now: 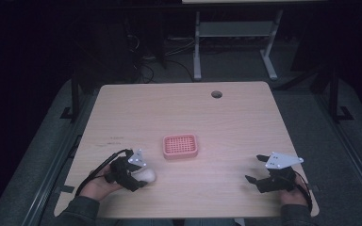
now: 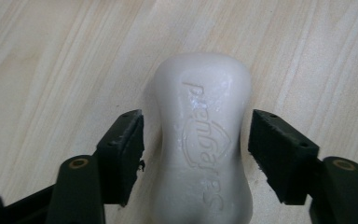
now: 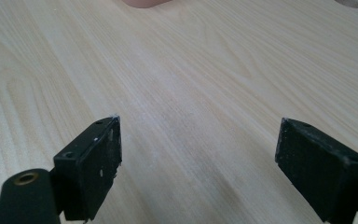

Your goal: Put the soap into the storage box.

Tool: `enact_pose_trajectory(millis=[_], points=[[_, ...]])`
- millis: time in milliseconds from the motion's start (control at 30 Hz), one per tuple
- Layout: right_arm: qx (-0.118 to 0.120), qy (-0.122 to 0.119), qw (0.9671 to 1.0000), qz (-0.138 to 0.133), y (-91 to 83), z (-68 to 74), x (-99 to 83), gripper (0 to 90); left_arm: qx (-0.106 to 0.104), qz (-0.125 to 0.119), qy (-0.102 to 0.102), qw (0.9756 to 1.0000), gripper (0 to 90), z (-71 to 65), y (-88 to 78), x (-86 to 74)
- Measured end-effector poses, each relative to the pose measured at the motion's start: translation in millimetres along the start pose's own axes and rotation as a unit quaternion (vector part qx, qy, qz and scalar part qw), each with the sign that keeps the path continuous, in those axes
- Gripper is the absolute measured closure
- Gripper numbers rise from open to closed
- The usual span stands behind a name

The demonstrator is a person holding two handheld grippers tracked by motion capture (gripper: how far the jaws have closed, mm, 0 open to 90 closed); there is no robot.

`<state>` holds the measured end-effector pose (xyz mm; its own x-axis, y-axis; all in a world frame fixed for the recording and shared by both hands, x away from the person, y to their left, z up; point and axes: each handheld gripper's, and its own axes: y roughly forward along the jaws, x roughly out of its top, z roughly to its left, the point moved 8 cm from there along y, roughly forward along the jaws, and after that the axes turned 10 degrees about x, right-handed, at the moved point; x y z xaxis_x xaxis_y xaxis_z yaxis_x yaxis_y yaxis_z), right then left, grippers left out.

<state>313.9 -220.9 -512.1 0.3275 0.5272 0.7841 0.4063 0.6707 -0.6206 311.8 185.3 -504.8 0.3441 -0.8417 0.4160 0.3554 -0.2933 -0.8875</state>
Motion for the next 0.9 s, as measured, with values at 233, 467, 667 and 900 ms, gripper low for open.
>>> enact_pose_trajectory(millis=[233,467,667,900], points=[[0.001,-0.001,1.0,0.0,-0.1,0.2,0.3,13.7,-0.007,0.008,-0.005,0.9999,42.7,-1.3,3.4,-1.7],[0.002,-0.001,1.0,0.0,0.2,0.2,0.3,13.7,-0.013,0.012,-0.012,0.9998,45.6,-3.3,6.5,-1.9],[0.001,-0.003,1.0,-0.001,0.1,0.3,0.8,13.7,-0.011,0.018,-0.009,0.9997,46.5,-4.0,8.6,-1.9],[0.001,-0.003,1.0,-0.001,0.1,0.5,1.0,13.7,-0.012,0.019,-0.011,0.9997,46.6,-4.3,10.1,-1.9]])
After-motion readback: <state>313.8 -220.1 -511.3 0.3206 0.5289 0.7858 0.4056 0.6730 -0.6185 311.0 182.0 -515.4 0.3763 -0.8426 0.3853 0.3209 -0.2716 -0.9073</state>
